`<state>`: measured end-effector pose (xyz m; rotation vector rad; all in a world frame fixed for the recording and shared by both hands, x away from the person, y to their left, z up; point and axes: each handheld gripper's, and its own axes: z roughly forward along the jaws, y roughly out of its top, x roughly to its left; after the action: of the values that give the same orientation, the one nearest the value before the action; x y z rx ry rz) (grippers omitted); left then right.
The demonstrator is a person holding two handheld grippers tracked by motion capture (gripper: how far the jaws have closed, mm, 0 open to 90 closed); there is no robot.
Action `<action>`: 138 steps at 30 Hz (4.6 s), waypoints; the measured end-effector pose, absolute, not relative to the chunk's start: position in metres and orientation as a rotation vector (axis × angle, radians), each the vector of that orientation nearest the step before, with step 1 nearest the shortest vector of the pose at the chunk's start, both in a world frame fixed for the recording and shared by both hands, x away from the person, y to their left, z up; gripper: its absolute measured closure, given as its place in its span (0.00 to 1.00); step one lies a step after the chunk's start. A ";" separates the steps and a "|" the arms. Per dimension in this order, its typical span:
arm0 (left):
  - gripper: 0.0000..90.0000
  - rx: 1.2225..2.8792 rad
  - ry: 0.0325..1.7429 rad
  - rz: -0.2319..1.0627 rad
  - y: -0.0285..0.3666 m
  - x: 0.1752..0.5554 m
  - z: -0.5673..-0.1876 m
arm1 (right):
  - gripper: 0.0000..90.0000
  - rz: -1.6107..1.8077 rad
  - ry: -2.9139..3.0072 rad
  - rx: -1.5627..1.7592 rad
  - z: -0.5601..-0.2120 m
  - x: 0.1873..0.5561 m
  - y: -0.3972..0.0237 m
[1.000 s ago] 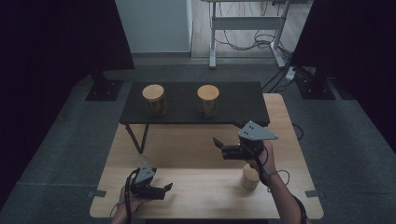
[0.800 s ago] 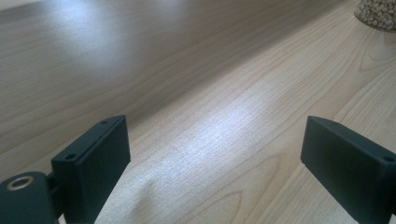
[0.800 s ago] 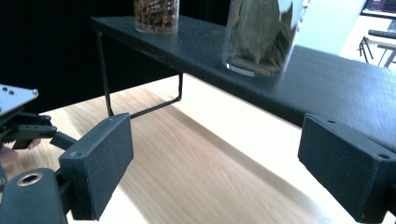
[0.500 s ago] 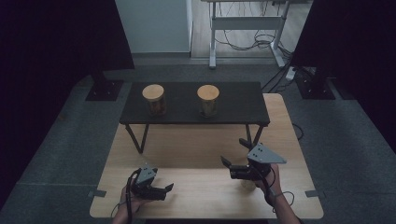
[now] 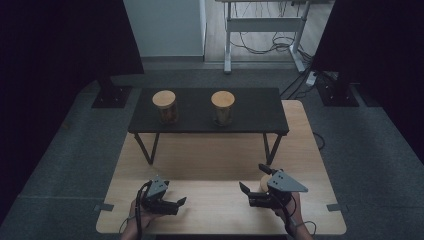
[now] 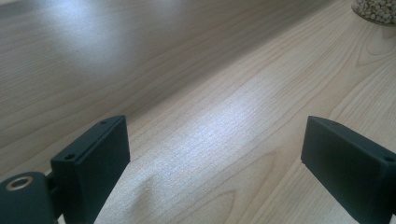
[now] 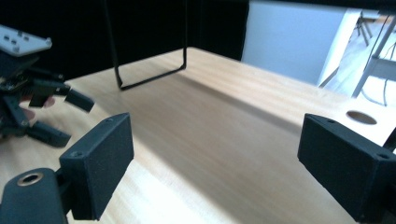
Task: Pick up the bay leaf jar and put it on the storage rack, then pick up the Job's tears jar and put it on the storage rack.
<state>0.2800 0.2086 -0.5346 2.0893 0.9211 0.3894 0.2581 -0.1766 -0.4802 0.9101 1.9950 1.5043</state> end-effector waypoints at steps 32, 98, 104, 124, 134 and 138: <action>0.08 2.101 0.902 0.402 0.206 0.279 -0.534 | 0.11 1.408 2.049 0.970 -0.502 0.236 -0.190; 0.08 2.114 0.910 0.398 0.207 0.280 -0.535 | 0.04 1.299 2.098 1.151 -0.524 0.239 -0.252; 0.08 2.117 0.907 0.395 0.207 0.280 -0.535 | 0.04 1.280 2.112 1.186 -0.532 0.244 -0.254; 0.08 2.133 0.903 0.395 0.205 0.280 -0.537 | 0.04 1.219 2.158 1.207 -0.544 0.258 -0.248; 0.08 2.135 0.905 0.398 0.206 0.281 -0.537 | 0.05 1.202 2.185 1.199 -0.549 0.265 -0.240; 0.08 2.134 0.905 0.399 0.206 0.281 -0.537 | 0.07 1.185 2.196 1.199 -0.552 0.268 -0.235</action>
<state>0.2807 0.2059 -0.5365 2.1339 0.9048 0.3986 0.2678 -0.2354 -0.5519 1.1994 2.1965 1.1847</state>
